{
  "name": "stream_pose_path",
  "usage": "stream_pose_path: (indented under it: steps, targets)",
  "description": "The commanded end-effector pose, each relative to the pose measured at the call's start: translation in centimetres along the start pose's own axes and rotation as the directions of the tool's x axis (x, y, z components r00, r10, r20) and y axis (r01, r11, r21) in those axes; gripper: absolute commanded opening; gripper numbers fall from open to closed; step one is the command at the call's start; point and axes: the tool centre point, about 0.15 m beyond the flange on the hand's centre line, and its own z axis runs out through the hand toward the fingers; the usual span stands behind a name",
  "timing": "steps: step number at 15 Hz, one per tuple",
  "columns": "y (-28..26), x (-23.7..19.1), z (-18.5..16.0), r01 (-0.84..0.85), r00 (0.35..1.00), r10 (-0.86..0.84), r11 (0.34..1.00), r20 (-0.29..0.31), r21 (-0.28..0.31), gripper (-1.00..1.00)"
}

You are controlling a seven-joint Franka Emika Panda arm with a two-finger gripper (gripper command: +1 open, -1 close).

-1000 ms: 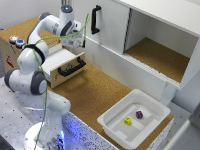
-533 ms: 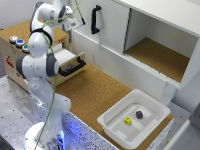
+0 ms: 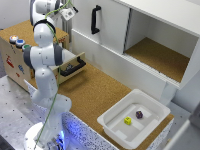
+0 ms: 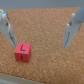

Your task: Go towards the pink block and grasp it

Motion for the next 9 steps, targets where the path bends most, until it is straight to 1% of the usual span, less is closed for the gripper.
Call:
stream_pose_path:
  steps: [1,2,4,7,8,9]
  targets:
    - [-0.9,3.7,1.8,0.041,0.994,-0.059,0.981,0.091,0.19,1.0]
    - [-1.7,3.9,2.2,0.007,0.995,-0.025,0.981,0.095,0.193,1.0]
    - [-2.7,4.1,2.9,-0.053,0.992,0.034,0.984,0.118,0.167,1.0]
    - [-2.4,3.9,4.6,-0.141,0.981,0.124,0.983,0.146,0.115,1.0]
    - [-2.0,3.9,5.0,-0.148,0.978,0.132,0.985,0.159,0.093,1.0]
    - [-1.8,3.9,5.3,-0.15,0.979,0.136,0.985,0.152,0.089,1.0]
